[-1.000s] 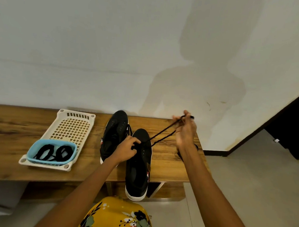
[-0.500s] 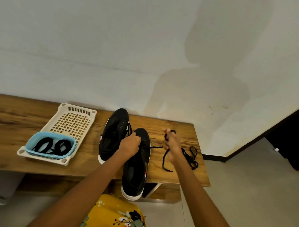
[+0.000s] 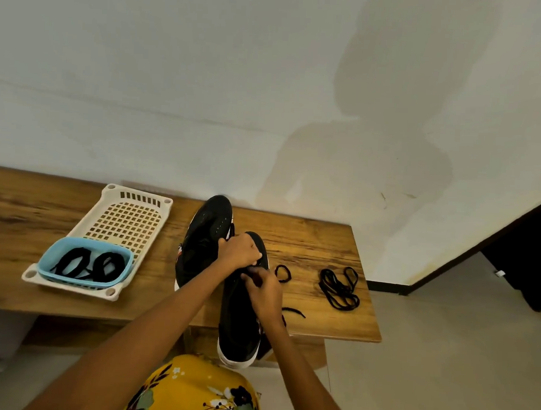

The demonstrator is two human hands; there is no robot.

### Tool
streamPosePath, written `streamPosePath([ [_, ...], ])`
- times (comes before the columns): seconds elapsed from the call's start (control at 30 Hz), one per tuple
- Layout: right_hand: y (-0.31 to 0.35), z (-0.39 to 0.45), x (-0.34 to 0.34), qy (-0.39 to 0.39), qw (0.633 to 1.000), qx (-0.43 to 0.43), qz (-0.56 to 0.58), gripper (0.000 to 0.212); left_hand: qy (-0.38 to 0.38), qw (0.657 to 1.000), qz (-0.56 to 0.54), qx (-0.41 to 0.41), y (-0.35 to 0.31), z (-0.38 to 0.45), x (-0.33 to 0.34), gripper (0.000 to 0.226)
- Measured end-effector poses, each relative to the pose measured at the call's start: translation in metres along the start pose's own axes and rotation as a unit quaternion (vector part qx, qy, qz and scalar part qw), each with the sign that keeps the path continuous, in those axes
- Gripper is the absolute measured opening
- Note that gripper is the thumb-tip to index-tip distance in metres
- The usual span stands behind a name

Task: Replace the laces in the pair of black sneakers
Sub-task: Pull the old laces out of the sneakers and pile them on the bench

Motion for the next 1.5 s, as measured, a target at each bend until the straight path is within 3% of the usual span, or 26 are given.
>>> streamPosePath([
  [0.1,0.004,0.003,0.001,-0.01,1.0,0.011,0.011,0.02,0.006,0.996,-0.065,-0.057,-0.003,-0.003,0.008,0.023],
  [0.17,-0.004,0.007,-0.002,-0.023,0.995,0.072,0.063,0.014,-0.006,0.991,-0.114,-0.072,0.0,-0.007,0.01,0.018],
  [0.27,-0.01,0.01,-0.001,-0.021,0.99,0.115,0.082,0.032,0.012,0.979,-0.191,-0.07,0.009,-0.01,0.016,0.017],
  [0.37,-0.005,0.014,-0.002,-0.019,0.988,0.111,0.104,0.039,0.024,0.98,-0.19,-0.051,0.013,-0.012,0.012,0.025],
  [0.53,0.021,0.029,-0.021,-0.025,0.978,0.118,0.169,0.022,0.006,0.985,-0.169,-0.023,0.026,-0.015,0.002,0.049],
  [0.6,0.018,0.046,-0.037,-0.069,0.92,0.227,0.312,0.017,0.029,0.99,-0.139,-0.002,0.027,-0.015,0.003,0.057],
  [0.67,0.007,0.053,-0.042,-0.089,0.811,0.339,0.469,0.019,0.054,0.989,-0.138,0.02,0.027,-0.017,0.003,0.055],
  [0.7,0.004,0.054,-0.042,-0.091,0.77,0.364,0.516,0.021,0.067,0.989,-0.123,0.043,0.025,-0.017,0.004,0.049],
  [0.73,-0.001,0.055,-0.04,-0.091,0.755,0.37,0.534,0.023,0.079,0.989,-0.102,0.066,0.023,-0.018,0.007,0.04],
  [0.8,-0.008,0.05,-0.034,-0.068,0.792,0.347,0.498,0.021,0.085,0.99,-0.075,0.089,0.025,-0.014,0.011,0.025],
  [0.9,-0.007,0.031,-0.02,0.019,0.897,0.232,0.376,0.018,0.029,0.988,-0.134,0.069,0.022,-0.006,-0.007,0.019],
  [0.97,-0.011,0.017,0.001,0.086,0.94,0.17,0.283,0.029,-0.016,0.981,-0.182,0.069,0.012,-0.005,-0.023,0.019],
  [1.03,-0.008,0.009,0.016,0.107,0.967,0.096,0.209,0.025,-0.011,0.97,-0.229,0.08,-0.011,-0.009,-0.03,0.02],
  [1.1,-0.005,0.006,0.019,0.084,0.978,0.051,0.182,0.024,0.018,0.954,-0.289,0.076,-0.036,-0.012,-0.032,0.018],
  [1.2,-0.004,0.007,0.011,0.033,0.978,0.07,0.195,0.016,0.013,0.942,-0.329,0.068,-0.052,-0.008,-0.037,0.02],
  [1.23,-0.004,0.008,0.009,0.019,0.975,0.077,0.206,0.018,0.0,0.95,-0.305,0.062,-0.046,-0.004,-0.036,0.025],
  [1.3,-0.002,0.013,0.005,0.0,0.972,0.08,0.221,0.023,-0.005,0.986,-0.157,0.062,-0.027,-0.002,-0.026,0.04],
  [1.37,0.005,0.02,0.003,0.001,0.973,0.073,0.218,0.025,0.012,0.998,-0.025,0.052,-0.005,-0.011,-0.01,0.047],
  [1.5,0.013,0.033,-0.018,-0.047,0.965,0.083,0.244,0.022,0.008,0.998,-0.04,0.04,0.012,-0.02,-0.004,0.064],
])
Point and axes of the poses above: each hand's wrist, its own z-axis towards the middle knuckle, its own x-axis out of the palm, y = z × x, the point moved 9 cm from there along z, towards the middle knuckle, and after that the axes turned 13 degrees about -y, right-handed, at the moved point
